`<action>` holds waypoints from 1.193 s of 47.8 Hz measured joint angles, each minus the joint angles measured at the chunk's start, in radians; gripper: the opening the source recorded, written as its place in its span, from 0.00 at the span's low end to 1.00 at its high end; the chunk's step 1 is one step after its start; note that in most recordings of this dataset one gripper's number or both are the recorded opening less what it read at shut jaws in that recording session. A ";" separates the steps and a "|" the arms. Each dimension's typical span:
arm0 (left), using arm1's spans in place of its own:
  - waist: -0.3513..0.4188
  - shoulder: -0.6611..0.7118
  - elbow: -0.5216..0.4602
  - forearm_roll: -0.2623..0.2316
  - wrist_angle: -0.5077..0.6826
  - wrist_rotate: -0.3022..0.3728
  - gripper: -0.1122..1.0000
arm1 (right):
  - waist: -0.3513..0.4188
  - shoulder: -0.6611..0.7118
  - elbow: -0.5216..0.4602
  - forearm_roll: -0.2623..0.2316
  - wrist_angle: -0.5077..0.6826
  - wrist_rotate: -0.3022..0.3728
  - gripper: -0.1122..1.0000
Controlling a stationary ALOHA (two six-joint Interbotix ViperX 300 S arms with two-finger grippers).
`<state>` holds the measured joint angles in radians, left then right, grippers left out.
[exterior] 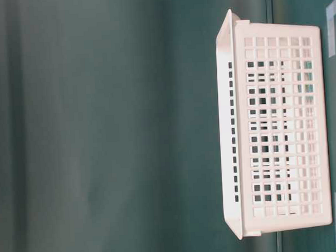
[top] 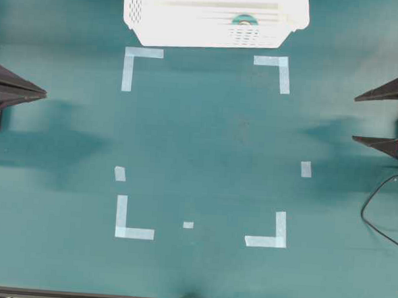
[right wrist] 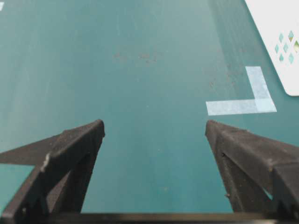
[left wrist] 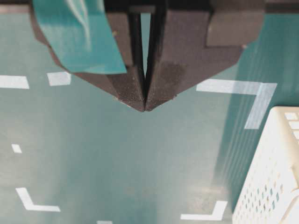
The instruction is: Put the tape in the middle into the white basket.
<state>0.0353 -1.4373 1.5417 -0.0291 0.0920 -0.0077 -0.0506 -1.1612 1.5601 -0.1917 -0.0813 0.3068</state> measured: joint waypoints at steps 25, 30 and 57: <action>0.000 -0.002 0.000 0.000 0.000 0.000 0.00 | 0.000 -0.087 0.021 0.002 0.000 -0.006 1.00; 0.000 0.000 0.000 0.002 0.000 0.000 0.00 | 0.000 -0.087 0.021 0.000 0.006 -0.006 1.00; 0.000 0.000 0.000 0.002 0.000 0.000 0.00 | 0.000 -0.087 0.028 0.000 0.006 -0.005 1.00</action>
<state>0.0353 -1.4373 1.5417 -0.0276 0.0920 -0.0077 -0.0506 -1.2487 1.5877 -0.1917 -0.0752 0.3022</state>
